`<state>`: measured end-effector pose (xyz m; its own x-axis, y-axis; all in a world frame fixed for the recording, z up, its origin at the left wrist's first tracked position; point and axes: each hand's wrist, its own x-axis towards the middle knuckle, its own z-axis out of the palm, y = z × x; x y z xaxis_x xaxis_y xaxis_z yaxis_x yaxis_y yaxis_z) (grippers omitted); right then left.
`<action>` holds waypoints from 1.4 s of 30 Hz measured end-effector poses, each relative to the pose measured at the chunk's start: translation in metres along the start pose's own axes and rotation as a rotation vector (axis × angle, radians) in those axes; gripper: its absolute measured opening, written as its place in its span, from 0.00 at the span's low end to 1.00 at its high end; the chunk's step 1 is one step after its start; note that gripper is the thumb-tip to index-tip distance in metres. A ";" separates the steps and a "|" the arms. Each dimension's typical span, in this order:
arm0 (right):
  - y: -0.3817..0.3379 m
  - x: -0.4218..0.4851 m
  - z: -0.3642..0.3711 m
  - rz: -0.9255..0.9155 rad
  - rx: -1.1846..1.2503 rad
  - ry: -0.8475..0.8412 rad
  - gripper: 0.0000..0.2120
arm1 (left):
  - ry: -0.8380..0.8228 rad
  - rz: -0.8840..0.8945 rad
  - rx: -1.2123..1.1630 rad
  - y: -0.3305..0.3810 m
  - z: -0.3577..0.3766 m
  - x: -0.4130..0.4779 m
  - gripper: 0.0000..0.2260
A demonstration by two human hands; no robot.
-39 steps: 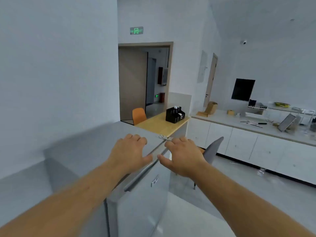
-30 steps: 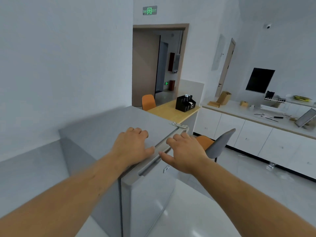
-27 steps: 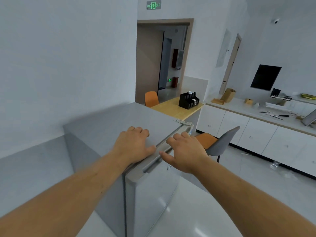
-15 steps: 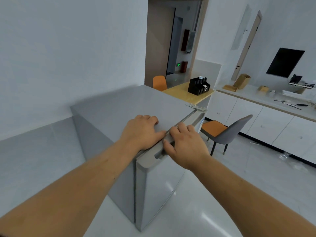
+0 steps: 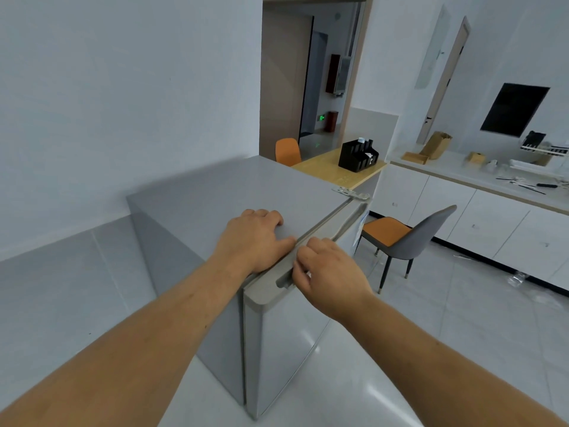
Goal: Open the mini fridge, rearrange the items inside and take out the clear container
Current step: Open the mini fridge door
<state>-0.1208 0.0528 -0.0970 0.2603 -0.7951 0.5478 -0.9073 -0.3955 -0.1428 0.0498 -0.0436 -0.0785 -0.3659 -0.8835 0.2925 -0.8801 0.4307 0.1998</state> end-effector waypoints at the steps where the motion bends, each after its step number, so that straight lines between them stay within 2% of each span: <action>1: -0.001 -0.001 0.001 -0.004 0.010 -0.010 0.11 | -0.001 -0.001 0.001 0.000 0.000 0.000 0.27; 11: -0.005 -0.003 -0.003 0.022 0.040 -0.060 0.14 | -0.007 -0.001 -0.003 0.000 -0.001 0.000 0.28; 17: 0.004 -0.015 -0.010 0.026 0.060 -0.012 0.14 | -0.017 -0.007 -0.008 0.001 -0.001 0.002 0.28; 20: 0.011 -0.023 -0.020 0.011 0.025 -0.075 0.14 | -0.017 -0.007 -0.001 0.003 -0.002 0.002 0.28; 22: 0.011 -0.019 -0.026 0.050 0.027 -0.093 0.14 | -0.018 -0.009 0.007 0.003 -0.002 0.002 0.28; 26: -0.003 0.003 -0.030 0.219 0.041 0.006 0.09 | -0.028 -0.014 0.007 0.002 -0.001 0.001 0.29; 31: -0.022 0.027 -0.012 0.511 -0.075 -0.214 0.25 | -0.025 -0.029 -0.018 0.001 0.001 0.003 0.28; 42: -0.012 0.022 -0.024 0.467 -0.199 -0.357 0.17 | -0.016 -0.021 -0.020 0.001 0.001 0.002 0.28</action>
<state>-0.1121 0.0511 -0.0635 -0.1155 -0.9820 0.1497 -0.9873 0.0970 -0.1256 0.0483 -0.0451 -0.0789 -0.3525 -0.8951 0.2729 -0.8814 0.4156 0.2247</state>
